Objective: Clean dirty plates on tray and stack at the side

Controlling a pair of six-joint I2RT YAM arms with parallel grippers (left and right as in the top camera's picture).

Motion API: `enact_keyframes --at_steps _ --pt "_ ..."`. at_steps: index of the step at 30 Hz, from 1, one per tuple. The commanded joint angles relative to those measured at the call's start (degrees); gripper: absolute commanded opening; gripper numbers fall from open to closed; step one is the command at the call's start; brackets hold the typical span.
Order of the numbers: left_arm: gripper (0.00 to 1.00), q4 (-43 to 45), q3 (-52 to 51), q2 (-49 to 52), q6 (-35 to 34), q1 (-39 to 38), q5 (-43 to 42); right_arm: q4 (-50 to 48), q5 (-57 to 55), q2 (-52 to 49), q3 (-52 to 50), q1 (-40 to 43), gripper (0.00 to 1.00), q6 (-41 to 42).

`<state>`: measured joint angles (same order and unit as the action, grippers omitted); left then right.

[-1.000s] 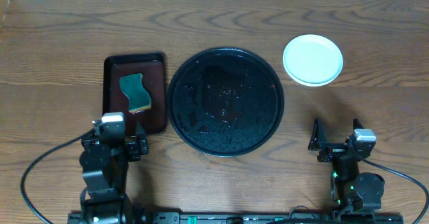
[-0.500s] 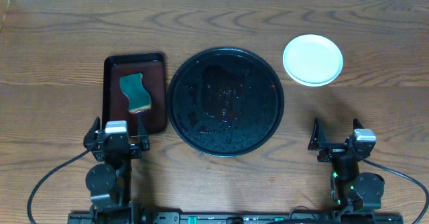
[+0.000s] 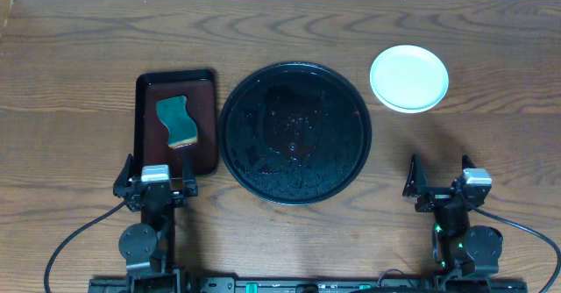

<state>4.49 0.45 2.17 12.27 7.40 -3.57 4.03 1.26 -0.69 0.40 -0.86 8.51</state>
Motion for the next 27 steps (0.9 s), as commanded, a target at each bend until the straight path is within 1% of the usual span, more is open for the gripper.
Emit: enact_keyframes --at_steps 1,8,10,13,14,27 --pt "0.96 0.3 -0.2 -1.3 0.3 0.1 -0.5 0.3 -0.6 0.3 -0.1 0.5 0.99 -0.5" --pt "0.96 -0.7 -0.2 -2.1 0.3 0.1 -0.3 0.3 -0.6 0.3 -0.1 0.5 0.99 -0.5" --pt "0.96 -3.0 -0.2 -2.1 0.3 0.1 -0.3 0.3 -0.6 0.3 -0.1 0.5 0.99 -0.5" --pt "0.96 -8.8 -0.2 -2.1 0.2 0.1 0.3 0.3 -0.6 0.3 -0.1 0.5 0.99 -0.5" --pt "0.96 -8.5 -0.2 -2.1 -0.7 0.1 0.2 0.3 -0.6 0.3 -0.1 0.5 0.99 -0.5" --pt "0.96 -8.5 -0.2 -2.1 -0.7 0.1 0.6 0.3 -0.6 0.3 -0.1 0.5 0.99 -0.5"
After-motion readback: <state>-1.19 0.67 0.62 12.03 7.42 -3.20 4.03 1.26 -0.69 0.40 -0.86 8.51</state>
